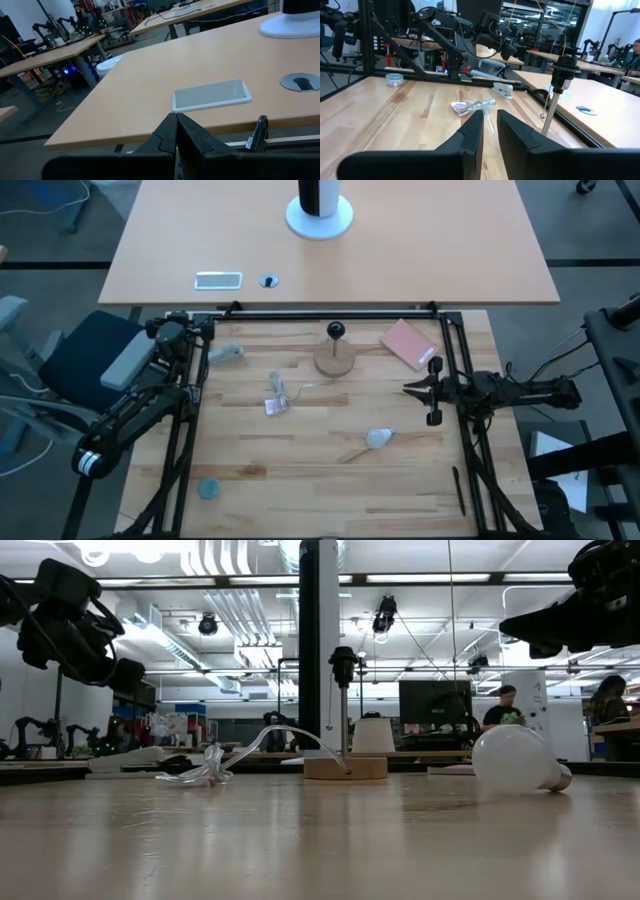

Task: Screw lightbulb
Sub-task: Return to Home Position

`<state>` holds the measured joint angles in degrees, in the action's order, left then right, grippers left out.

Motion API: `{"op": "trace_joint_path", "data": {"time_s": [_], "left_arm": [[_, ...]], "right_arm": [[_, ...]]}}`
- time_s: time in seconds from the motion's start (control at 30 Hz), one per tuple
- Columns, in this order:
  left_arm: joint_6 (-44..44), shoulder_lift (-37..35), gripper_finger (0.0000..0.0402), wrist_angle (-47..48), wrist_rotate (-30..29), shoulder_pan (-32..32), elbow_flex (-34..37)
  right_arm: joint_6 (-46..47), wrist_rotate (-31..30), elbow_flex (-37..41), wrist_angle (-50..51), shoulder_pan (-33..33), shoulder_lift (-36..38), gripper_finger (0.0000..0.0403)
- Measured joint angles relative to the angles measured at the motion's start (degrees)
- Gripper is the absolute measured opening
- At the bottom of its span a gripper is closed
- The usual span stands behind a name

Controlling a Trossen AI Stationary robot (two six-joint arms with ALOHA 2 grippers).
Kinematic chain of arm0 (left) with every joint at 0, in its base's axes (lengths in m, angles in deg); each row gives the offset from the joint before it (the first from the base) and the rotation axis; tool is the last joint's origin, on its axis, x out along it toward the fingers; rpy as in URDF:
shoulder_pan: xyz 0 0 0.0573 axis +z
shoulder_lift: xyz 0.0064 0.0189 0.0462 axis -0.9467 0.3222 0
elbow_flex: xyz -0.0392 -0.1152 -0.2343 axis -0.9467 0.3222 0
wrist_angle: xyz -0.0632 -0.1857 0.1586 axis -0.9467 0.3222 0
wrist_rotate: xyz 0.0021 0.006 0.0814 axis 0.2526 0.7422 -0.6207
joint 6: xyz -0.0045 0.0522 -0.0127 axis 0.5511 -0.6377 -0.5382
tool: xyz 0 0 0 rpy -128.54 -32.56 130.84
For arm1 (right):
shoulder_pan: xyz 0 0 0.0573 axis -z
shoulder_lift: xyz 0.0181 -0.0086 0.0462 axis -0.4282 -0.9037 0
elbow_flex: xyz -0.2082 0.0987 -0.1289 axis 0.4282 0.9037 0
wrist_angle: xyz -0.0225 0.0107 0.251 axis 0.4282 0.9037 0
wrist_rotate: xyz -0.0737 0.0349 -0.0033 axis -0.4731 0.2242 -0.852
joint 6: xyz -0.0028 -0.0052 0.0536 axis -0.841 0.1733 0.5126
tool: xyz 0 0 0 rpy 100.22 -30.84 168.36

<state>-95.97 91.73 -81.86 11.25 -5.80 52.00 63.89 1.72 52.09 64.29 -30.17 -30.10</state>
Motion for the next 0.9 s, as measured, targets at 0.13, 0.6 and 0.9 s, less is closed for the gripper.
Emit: {"op": "trace_joint_path", "data": {"time_s": [0.13,0.6,0.9], "left_arm": [[0.0,0.0,0.0000,0.0,0.0,0.0,0.0],[0.0,0.0,0.0000,0.0,0.0,0.0,0.0],[0.0,0.0,0.0000,0.0,0.0,0.0,0.0]], "right_arm": [[-0.2,0.0,0.0,0.0,0.0,0.0,0.0057],[-0.7,0.0,0.0,0.0,0.0,0.0,0.0039],[-0.7,0.0,0.0,0.0,0.0,0.0,0.0055]]}}
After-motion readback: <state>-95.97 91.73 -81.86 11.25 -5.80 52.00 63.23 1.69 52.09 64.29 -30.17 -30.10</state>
